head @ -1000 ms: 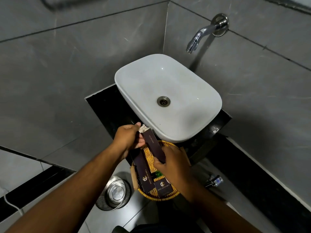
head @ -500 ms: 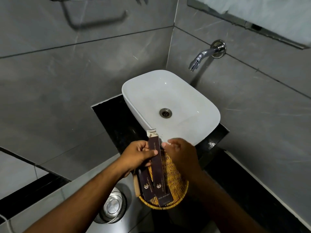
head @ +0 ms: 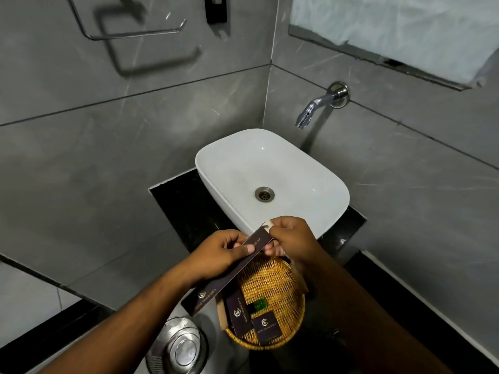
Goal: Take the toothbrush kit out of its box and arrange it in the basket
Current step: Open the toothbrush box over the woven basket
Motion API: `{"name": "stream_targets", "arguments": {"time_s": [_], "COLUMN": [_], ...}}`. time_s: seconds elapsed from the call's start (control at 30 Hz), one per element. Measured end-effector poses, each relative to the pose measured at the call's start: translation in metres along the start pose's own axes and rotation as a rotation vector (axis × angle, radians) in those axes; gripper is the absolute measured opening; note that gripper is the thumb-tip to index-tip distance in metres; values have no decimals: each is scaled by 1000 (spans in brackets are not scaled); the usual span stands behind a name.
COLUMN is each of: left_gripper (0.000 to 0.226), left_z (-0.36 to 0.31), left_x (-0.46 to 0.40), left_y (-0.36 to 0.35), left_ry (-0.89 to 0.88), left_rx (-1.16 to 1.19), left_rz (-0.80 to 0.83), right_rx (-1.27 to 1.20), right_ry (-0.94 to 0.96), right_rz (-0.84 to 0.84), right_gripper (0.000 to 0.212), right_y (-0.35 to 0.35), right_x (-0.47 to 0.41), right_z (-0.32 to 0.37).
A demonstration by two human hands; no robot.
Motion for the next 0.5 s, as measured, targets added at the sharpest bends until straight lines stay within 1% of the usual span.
{"name": "stream_targets", "arguments": {"time_s": [0.03, 0.1, 0.13, 0.2, 0.27, 0.3, 0.4, 0.43, 0.5], "left_gripper": [17, 16, 22, 33, 36, 36, 45, 47, 46], "left_z": [-3, -12, -17, -25, -37, -44, -76, -86, -99], "left_x": [-2, -5, -7, -9, -10, -12, -23, -26, -29], "left_y": [3, 10, 15, 24, 30, 30, 27, 24, 16], "left_ry": [-8, -24, -15, 53, 156, 184, 135, 122, 113], "left_rx": [-33, -94, -151, -293, -391, -472, -948, -1061, -1178], "left_rz": [33, 157, 236, 392, 526, 584, 694, 716, 774], "right_rx": [-88, -273, -361, -518, -643, -693, -806, -828, -824], "right_ry": [-32, -89, -108, -124, -156, -193, -338, -375, -402], "right_rz": [1, 16, 20, -3, -23, -12, 56, 74, 100], "right_gripper": [15, 14, 16, 19, 21, 21, 27, 31, 39], "right_y": [-1, -4, -5, -5, -5, -8, -25, -31, -41], "right_x": [2, 8, 10, 15, 18, 19, 23, 23, 21], "right_z": [-8, -25, -34, -50, -66, -74, -92, -95, -100]}}
Point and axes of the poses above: each hand's wrist, its own x-axis away from the middle knuckle, its own y-axis out of the back of the hand, z = x × y, the point moved 5 cm from there along -x, towards the middle knuckle, and after that the axes turned 4 degrees about -y, right-handed, at the moved point
